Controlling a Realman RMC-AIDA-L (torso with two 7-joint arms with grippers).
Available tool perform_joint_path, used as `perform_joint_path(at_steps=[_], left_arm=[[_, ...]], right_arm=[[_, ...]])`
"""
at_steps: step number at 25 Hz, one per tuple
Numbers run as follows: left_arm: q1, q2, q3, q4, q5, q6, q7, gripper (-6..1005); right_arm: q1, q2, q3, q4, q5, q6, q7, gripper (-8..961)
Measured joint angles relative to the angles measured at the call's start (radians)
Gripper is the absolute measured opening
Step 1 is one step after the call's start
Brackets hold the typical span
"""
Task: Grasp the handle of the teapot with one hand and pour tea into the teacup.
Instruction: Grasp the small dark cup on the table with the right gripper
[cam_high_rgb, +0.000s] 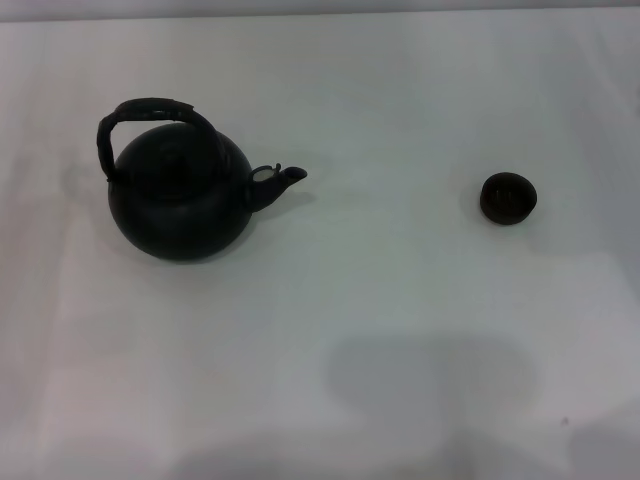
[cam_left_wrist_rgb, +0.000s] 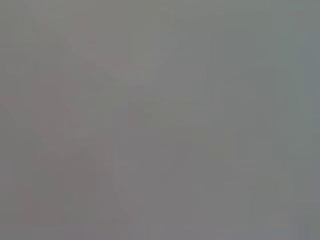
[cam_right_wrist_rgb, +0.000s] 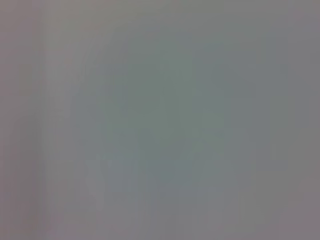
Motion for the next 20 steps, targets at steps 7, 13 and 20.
perform_joint_path(at_steps=[7,13,20], left_arm=[[0.007,-0.001,0.0,0.0,0.023,0.0,0.0,535],[0.013,-0.003,0.0,0.0,0.024,0.002,0.0,535],[0.021,-0.003,0.0,0.0,0.024,0.0,0.0,534]], right_arm=[[-0.003,0.0,-0.01,-0.002,0.0,0.001,0.0,860],[-0.008,-0.001,-0.03,0.0,-0.001,0.003,0.004,860],[-0.037,-0.046,-0.054,0.065,-0.143,0.112,0.102,860]])
